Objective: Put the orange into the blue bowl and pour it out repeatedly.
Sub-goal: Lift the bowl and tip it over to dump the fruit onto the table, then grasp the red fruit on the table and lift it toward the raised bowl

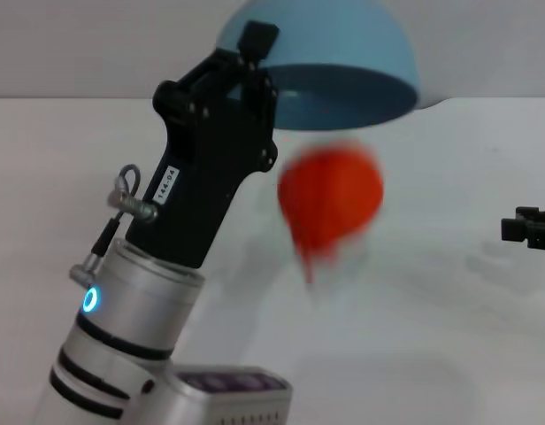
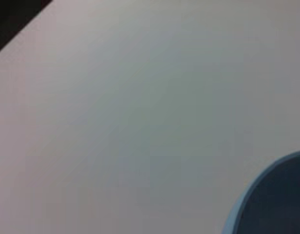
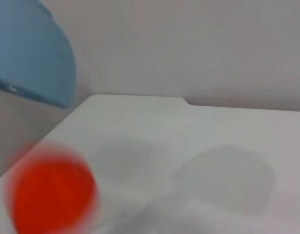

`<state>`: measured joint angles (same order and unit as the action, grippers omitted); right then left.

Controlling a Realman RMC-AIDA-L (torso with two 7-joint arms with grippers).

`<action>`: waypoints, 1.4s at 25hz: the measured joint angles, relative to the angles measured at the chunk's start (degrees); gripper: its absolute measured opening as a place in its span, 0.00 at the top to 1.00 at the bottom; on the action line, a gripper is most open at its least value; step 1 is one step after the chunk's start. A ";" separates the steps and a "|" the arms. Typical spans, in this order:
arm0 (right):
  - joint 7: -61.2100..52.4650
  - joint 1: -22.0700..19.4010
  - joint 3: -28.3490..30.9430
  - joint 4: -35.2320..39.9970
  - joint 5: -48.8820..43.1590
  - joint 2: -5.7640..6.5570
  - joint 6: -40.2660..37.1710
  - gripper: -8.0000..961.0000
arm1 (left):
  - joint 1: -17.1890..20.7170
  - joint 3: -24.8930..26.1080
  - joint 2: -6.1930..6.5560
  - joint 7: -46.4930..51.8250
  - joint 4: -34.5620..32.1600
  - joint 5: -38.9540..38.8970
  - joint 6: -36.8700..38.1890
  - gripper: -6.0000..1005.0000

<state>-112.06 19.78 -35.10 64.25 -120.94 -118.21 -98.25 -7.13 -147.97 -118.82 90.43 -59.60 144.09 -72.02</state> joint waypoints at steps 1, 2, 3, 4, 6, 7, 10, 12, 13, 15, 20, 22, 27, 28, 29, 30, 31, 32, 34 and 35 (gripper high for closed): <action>0.00 0.00 0.00 0.00 0.00 0.00 0.00 0.54 | -0.05 -0.33 0.02 -0.91 0.22 0.07 -1.38 1.00; 0.00 -0.03 0.01 0.00 0.05 -0.02 0.05 0.54 | -0.08 -0.82 0.05 -3.04 0.71 0.54 -1.59 1.00; 0.00 -0.03 0.02 0.00 0.05 -0.04 0.11 0.54 | -0.27 -1.22 -0.01 -5.20 1.70 1.41 0.14 1.00; 0.00 -0.04 0.03 -0.01 0.06 -0.06 0.14 0.54 | -0.27 -1.22 -0.01 -5.20 1.70 1.41 0.14 1.00; 0.00 0.02 0.02 -0.02 0.07 -0.14 0.17 0.54 | -0.75 -1.27 -0.12 -5.35 2.59 1.35 1.66 1.00; 0.00 0.05 -0.05 -0.03 0.08 -0.19 0.18 0.54 | -1.03 -1.28 -0.16 -4.73 2.82 0.61 2.32 1.00; 0.00 0.22 -0.70 -0.08 0.09 -0.26 0.18 0.54 | -1.70 -1.10 -0.16 -1.30 2.25 -4.10 3.79 1.00; 0.14 0.34 -0.84 -0.12 0.10 -0.31 0.05 0.54 | -1.84 -0.70 0.03 0.97 -0.26 -9.53 5.31 1.00; 0.35 0.41 -0.85 -0.12 0.11 -0.34 -0.13 0.54 | -1.84 -0.70 0.03 0.97 -0.26 -9.53 5.31 1.00; 0.92 0.53 -0.85 -0.14 0.13 -0.38 -0.30 0.54 | -1.11 2.69 0.67 2.42 -8.87 -21.33 14.20 1.00; 1.78 1.42 -0.96 -1.29 0.20 -0.49 0.15 0.54 | 2.92 19.22 0.69 2.62 -22.60 -35.19 48.10 1.00; 3.04 1.85 -0.97 -2.19 0.22 -0.46 0.21 0.54 | 3.09 27.47 0.62 4.00 -24.95 -41.94 64.67 1.00; 5.49 2.46 -0.35 -4.34 0.87 -0.44 1.26 0.54 | -5.13 51.48 1.18 22.49 -18.10 -48.01 103.72 1.00; 5.62 2.60 -0.36 -4.83 1.02 -0.38 1.46 0.54 | -8.11 56.95 1.34 28.65 -14.92 -45.92 110.99 1.00; 5.86 2.69 -0.42 -5.14 1.10 -0.32 1.57 0.54 | -10.31 60.34 1.40 32.46 -12.83 -43.54 115.70 1.00; 6.06 2.80 -0.46 -5.49 1.12 -0.31 1.75 0.54 | -13.15 64.54 1.41 37.24 -10.18 -39.93 122.11 1.00; 6.21 2.94 -0.42 -5.91 1.13 -0.29 1.96 0.54 | -15.61 68.53 1.41 41.37 -8.08 -36.23 127.04 1.00; 6.21 3.21 -0.35 -6.74 1.13 -0.27 2.12 0.54 | -17.30 71.41 1.36 44.30 -6.71 -33.09 130.35 1.00; 6.16 3.99 -0.05 -8.99 1.15 0.00 2.50 0.54 | -20.08 75.72 1.34 50.59 -5.26 -26.10 136.31 1.00; 6.16 4.42 -0.06 -10.18 1.16 0.15 2.53 0.54 | -20.62 76.48 1.35 52.44 -5.37 -23.48 137.99 1.00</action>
<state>-105.90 24.21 -35.16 54.07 -119.79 -118.06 -95.71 -27.75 -71.49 -117.47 142.87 -64.97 120.62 65.98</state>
